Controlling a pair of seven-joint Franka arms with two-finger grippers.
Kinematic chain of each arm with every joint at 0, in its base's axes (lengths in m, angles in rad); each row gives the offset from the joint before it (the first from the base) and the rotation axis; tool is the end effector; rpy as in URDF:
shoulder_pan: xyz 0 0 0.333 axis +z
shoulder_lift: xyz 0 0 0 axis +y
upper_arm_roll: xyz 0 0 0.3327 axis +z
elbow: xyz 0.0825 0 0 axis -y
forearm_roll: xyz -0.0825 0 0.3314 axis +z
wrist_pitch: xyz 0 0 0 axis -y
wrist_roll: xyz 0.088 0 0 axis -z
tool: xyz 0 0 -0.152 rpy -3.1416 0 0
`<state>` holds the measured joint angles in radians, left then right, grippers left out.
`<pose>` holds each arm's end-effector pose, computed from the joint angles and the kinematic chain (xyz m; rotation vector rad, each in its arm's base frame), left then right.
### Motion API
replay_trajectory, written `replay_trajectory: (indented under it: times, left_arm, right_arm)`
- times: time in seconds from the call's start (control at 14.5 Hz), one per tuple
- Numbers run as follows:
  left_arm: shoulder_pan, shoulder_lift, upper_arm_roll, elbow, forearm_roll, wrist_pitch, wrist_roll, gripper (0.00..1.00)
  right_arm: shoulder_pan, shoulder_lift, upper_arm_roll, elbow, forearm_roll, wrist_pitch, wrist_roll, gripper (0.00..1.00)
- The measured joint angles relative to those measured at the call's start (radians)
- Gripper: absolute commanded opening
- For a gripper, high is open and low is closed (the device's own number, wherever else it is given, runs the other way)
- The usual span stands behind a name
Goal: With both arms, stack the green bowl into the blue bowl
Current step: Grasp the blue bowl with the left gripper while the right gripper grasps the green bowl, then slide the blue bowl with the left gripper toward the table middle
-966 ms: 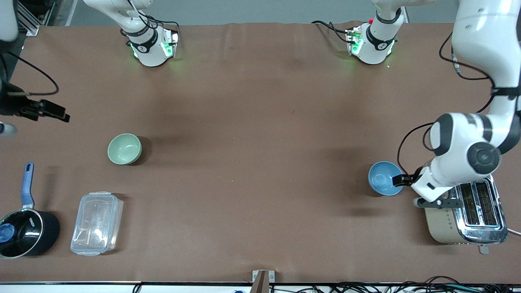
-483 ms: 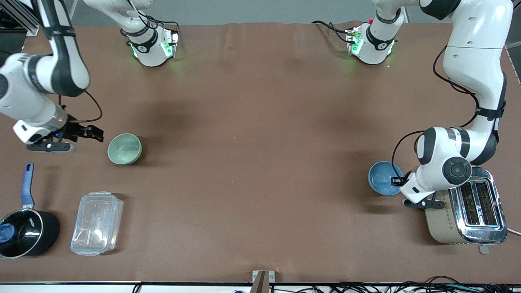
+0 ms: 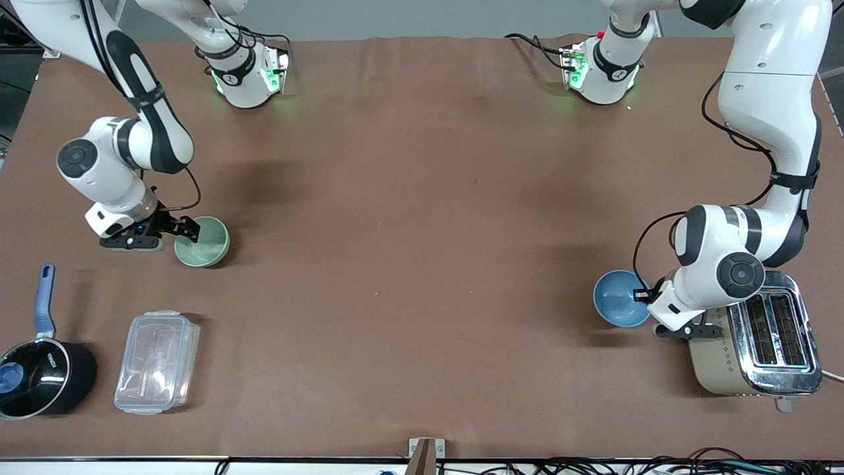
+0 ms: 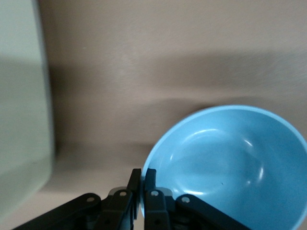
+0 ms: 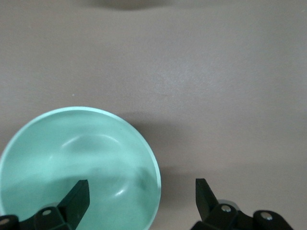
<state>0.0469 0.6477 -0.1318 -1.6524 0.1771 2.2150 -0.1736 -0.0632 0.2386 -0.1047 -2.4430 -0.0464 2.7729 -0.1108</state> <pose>0.6436 -0.0334 0.2332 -3.0734 0.0000 0.1059 0.4747 -0.0802 0.2337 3.0831 -0.0162 0.1314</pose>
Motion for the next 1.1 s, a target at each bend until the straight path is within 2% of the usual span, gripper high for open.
replay_trajectory:
  times: [0.14, 0.28, 0.41, 0.48, 0.76, 0.97, 1.03, 1.1]
  left_arm:
    - [0.0, -0.008, -0.075, 0.003, -0.05, -0.001, -0.086, 0.0]
    - [-0.008, -0.015, -0.168, 0.003, -0.085, -0.005, -0.209, 0.0]
    - [-0.032, -0.016, -0.258, 0.01, -0.088, -0.005, -0.361, 0.0]
    - [-0.063, -0.014, -0.279, 0.02, -0.088, -0.005, -0.431, 0.0]
    - [-0.295, 0.027, -0.28, 0.074, -0.088, 0.013, -0.699, 0.0]
    - [-0.407, 0.081, -0.272, 0.084, -0.088, 0.112, -0.801, 0.02]
    - [-0.434, 0.1, -0.262, 0.084, -0.088, 0.15, -0.819, 0.05]
    - [-0.456, 0.118, -0.248, 0.085, -0.088, 0.184, -0.829, 0.19]
  right_arm:
    - [-0.001, 0.028, 0.0, -0.005, 0.0, 0.033, 0.0, 0.24]
    - [-0.001, 0.036, 0.0, -0.014, 0.0, 0.044, 0.001, 0.0]
    - [-0.001, 0.036, 0.0, -0.017, 0.001, 0.044, 0.001, 0.0]
    - [-0.001, 0.035, 0.0, -0.017, 0.001, 0.044, 0.002, 0.0]
    - [0.001, -0.014, 0.006, -0.007, 0.004, -0.055, 0.009, 0.0]
    - [0.012, -0.102, 0.035, 0.017, 0.004, -0.183, 0.078, 0.0]
    - [0.018, -0.131, 0.068, 0.03, 0.004, -0.229, 0.138, 0.0]
    - [0.023, -0.157, 0.118, 0.048, 0.004, -0.277, 0.219, 0.0]
